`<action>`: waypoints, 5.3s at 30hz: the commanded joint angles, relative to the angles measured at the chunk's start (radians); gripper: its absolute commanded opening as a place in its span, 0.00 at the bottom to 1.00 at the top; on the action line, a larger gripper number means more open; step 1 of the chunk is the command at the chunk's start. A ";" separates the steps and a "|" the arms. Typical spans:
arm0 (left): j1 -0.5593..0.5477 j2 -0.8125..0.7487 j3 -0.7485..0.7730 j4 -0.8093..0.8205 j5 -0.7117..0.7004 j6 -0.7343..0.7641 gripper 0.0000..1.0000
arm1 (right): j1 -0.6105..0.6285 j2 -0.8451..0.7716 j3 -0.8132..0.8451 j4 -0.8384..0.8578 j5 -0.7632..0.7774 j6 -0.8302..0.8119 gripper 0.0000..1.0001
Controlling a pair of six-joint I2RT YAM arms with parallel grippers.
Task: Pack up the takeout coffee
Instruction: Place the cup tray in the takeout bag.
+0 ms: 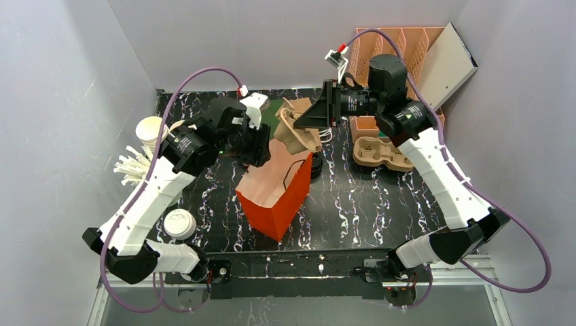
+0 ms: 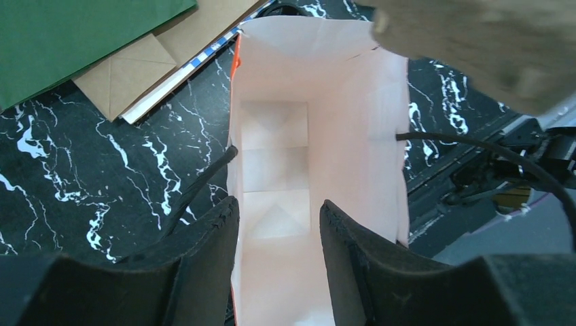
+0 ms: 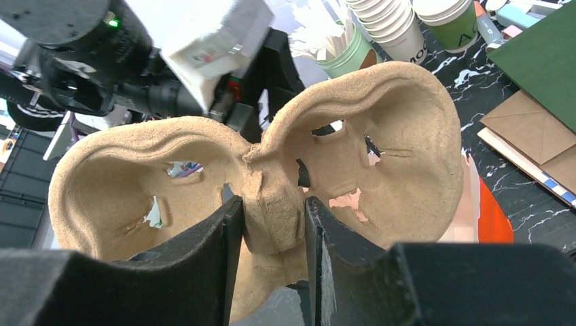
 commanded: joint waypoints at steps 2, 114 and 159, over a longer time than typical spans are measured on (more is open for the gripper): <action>0.002 -0.043 0.097 -0.066 0.052 -0.033 0.46 | 0.003 -0.044 -0.043 0.108 0.021 0.047 0.45; 0.002 -0.261 -0.247 0.129 -0.285 -0.029 0.18 | 0.340 0.233 0.200 -0.483 0.692 -0.145 0.42; 0.002 -0.228 -0.243 0.204 -0.242 -0.039 0.22 | 0.514 0.134 -0.112 -0.237 1.043 -0.324 0.43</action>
